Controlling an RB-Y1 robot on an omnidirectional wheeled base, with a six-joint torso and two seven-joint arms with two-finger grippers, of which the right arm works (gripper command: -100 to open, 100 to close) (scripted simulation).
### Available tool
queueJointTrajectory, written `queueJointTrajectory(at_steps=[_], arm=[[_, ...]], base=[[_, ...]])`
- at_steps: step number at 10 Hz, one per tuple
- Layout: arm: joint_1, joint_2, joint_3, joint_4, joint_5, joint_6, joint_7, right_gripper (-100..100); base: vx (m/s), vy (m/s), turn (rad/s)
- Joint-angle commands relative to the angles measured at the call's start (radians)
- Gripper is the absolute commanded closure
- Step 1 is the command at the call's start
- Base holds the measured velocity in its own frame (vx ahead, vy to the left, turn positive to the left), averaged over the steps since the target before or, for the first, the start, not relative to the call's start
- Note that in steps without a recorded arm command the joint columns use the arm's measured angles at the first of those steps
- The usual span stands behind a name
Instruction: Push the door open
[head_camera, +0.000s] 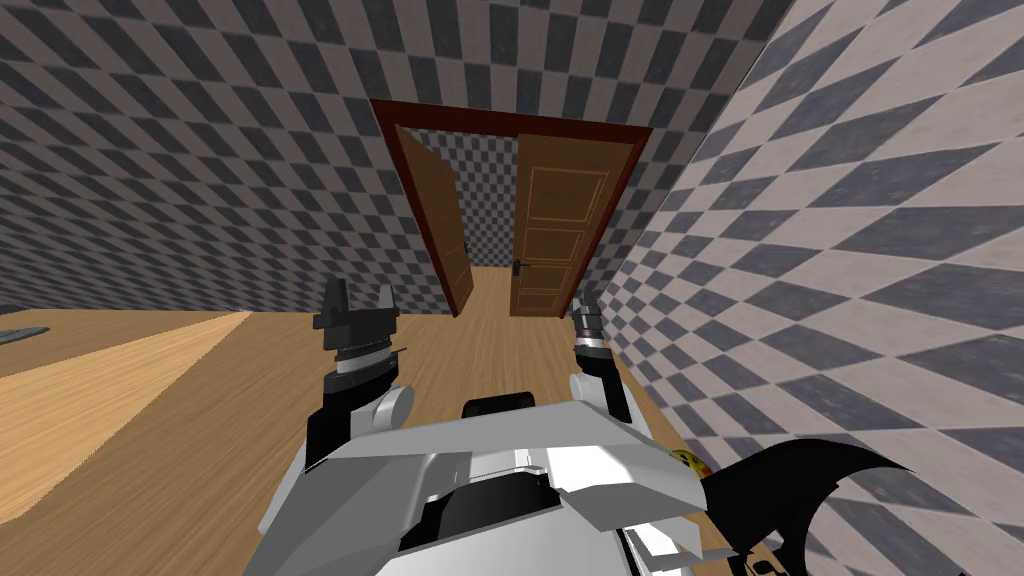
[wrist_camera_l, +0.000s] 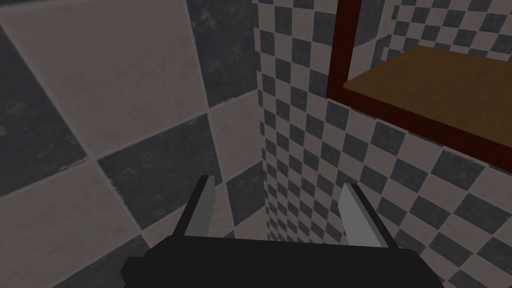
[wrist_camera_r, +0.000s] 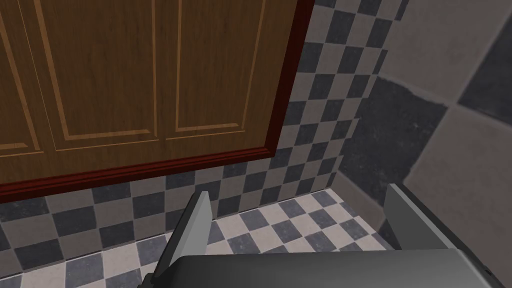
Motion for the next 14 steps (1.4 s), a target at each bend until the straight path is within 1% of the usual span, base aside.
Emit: queueJointTrajectory(at_steps=[1,4,5,6,9,14], arm=[[-0.019,-0.01,-0.003,0.032,-0.001,0.002,-0.001,-100],[-0.06,-0.026,-0.008,0.098,-0.004,0.006,-0.003,-100],[-0.068,-0.029,-0.01,0.111,-0.004,0.007,-0.003,-100],[-0.088,-0.035,-0.012,0.143,-0.005,0.009,-0.004,-100],[-0.118,-0.043,-0.017,0.193,-0.007,0.012,-0.006,-100],[-0.178,-0.055,-0.025,0.29,-0.011,0.017,-0.009,-100]], base=[[0.128,0.009,-0.008],[0.204,-0.012,0.004],[0.156,-0.02,0.003],[0.16,-0.01,0.0],[0.1,0.0,0.0],[0.097,-0.007,0.001]])
